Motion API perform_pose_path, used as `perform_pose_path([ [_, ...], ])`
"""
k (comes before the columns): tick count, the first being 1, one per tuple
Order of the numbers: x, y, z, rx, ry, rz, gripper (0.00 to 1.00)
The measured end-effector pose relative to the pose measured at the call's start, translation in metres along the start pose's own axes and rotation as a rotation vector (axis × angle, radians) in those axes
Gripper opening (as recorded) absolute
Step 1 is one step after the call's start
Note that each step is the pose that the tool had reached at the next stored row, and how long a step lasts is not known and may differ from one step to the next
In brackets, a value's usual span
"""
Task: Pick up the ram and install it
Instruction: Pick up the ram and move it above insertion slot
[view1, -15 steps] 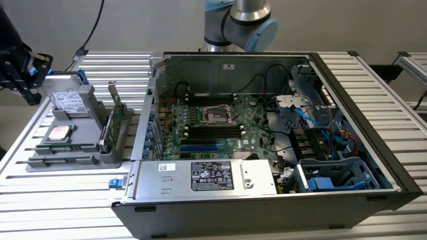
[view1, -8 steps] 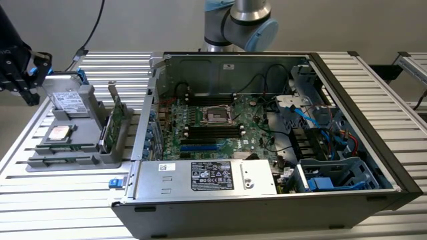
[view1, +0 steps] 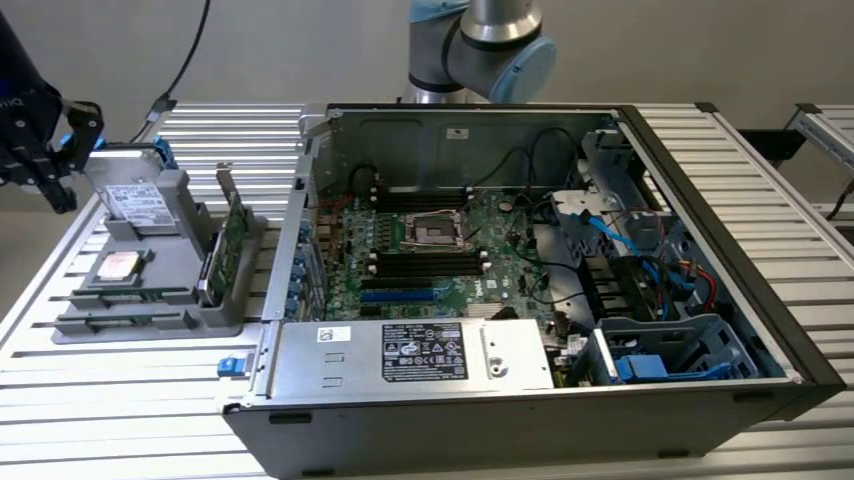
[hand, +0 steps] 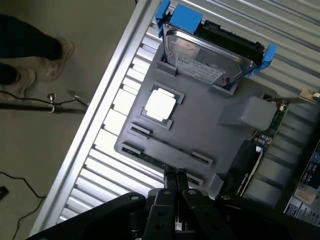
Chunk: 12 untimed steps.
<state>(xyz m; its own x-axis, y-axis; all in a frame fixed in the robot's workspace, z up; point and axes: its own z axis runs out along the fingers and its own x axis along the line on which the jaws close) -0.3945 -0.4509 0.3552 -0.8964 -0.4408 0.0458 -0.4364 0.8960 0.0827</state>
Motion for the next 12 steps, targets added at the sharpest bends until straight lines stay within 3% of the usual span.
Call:
perform_pose_path([
  [12,0.0,0.0,0.0,0.0101,0.018,-0.219,0.1],
])
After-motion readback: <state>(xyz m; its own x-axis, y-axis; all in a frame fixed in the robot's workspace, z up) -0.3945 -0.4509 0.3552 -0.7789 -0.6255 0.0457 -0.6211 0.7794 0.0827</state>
